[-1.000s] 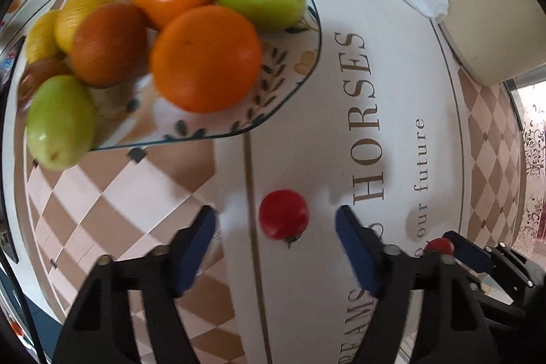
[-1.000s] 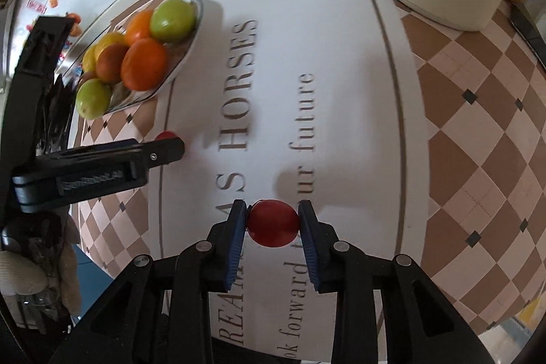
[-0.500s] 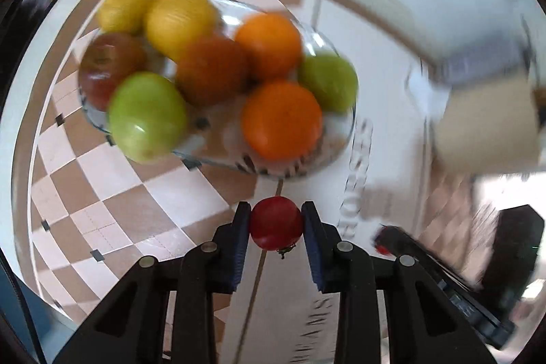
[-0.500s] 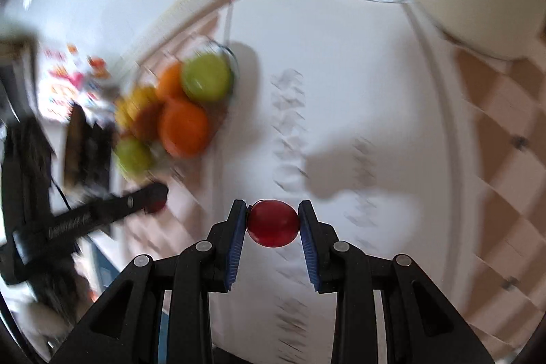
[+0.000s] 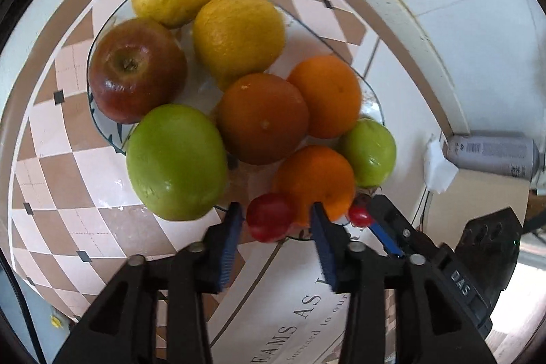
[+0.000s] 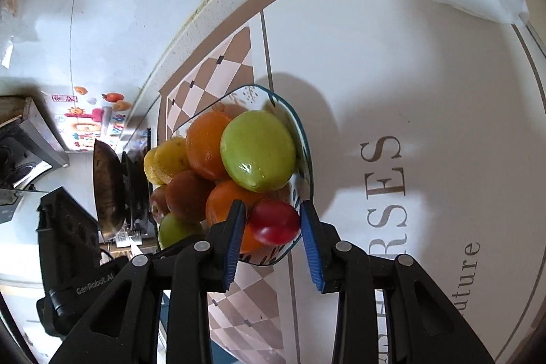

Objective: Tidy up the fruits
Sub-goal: 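Raise both open tools away from the plate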

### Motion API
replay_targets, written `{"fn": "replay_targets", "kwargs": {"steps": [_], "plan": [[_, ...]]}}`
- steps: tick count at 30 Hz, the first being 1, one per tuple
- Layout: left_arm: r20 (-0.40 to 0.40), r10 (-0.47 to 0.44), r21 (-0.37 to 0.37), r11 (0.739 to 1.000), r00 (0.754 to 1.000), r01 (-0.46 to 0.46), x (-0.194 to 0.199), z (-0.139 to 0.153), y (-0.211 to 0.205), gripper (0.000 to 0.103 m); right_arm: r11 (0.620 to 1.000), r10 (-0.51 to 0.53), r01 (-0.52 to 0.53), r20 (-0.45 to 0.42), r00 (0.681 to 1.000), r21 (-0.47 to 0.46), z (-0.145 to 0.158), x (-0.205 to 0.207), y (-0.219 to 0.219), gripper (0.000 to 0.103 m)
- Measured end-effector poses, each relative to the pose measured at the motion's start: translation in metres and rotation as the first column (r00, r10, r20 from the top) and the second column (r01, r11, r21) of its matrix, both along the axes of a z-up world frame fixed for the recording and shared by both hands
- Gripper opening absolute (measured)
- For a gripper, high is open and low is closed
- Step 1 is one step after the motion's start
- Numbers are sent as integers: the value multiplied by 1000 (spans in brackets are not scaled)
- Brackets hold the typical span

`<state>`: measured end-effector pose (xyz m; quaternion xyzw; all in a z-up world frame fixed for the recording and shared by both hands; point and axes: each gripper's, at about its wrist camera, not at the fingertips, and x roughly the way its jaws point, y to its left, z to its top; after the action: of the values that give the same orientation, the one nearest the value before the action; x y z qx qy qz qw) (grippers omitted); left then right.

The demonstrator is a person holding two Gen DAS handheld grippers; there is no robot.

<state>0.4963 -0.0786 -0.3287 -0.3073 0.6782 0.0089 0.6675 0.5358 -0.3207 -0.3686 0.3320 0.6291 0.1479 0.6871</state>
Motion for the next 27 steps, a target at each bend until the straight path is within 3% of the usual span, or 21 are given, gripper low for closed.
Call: {"fn": "replay_targets", "kwargs": {"steps": [1, 3, 7, 10, 12, 13, 14, 18, 21, 27], "plan": [[-7, 10, -7, 1000, 1000, -10, 1, -2, 2, 41, 1000, 3, -3, -1, 1000, -2, 2, 0, -1, 53], [-15, 5, -14, 1000, 1000, -5, 1, -3, 4, 41, 999, 8, -8, -1, 1000, -48, 7, -5, -6, 67], [-1, -52, 30, 998, 999, 52, 1, 6, 2, 44, 991, 36, -35, 8, 999, -127, 16, -9, -7, 69], [31, -120, 90, 989, 992, 117, -5, 17, 0, 44, 965, 88, -77, 32, 996, -252, 33, -18, -4, 81], [47, -178, 166, 972, 983, 168, -13, 28, -1, 59, 935, 138, -111, 55, 989, -338, 46, -27, 4, 83], [50, -203, 221, 957, 978, 187, -18, 34, -1, 77, 919, 161, -126, 65, 985, -374, 53, -33, 8, 87], [54, -228, 283, 937, 972, 204, -24, 40, -1, 84, 905, 177, -135, 70, 982, -403, 58, -37, 11, 89], [82, -289, 399, 886, 954, 234, -45, 59, 8, 85, 865, 210, -136, 104, 972, -482, 79, -60, 26, 92], [101, -308, 480, 848, 946, 225, -58, 69, 26, 99, 846, 209, -111, 132, 969, -522, 94, -75, 38, 94], [149, -348, 578, 790, 926, 204, -75, 89, 48, 100, 801, 193, -40, 195, 962, -597, 126, -107, 69, 95]]}}
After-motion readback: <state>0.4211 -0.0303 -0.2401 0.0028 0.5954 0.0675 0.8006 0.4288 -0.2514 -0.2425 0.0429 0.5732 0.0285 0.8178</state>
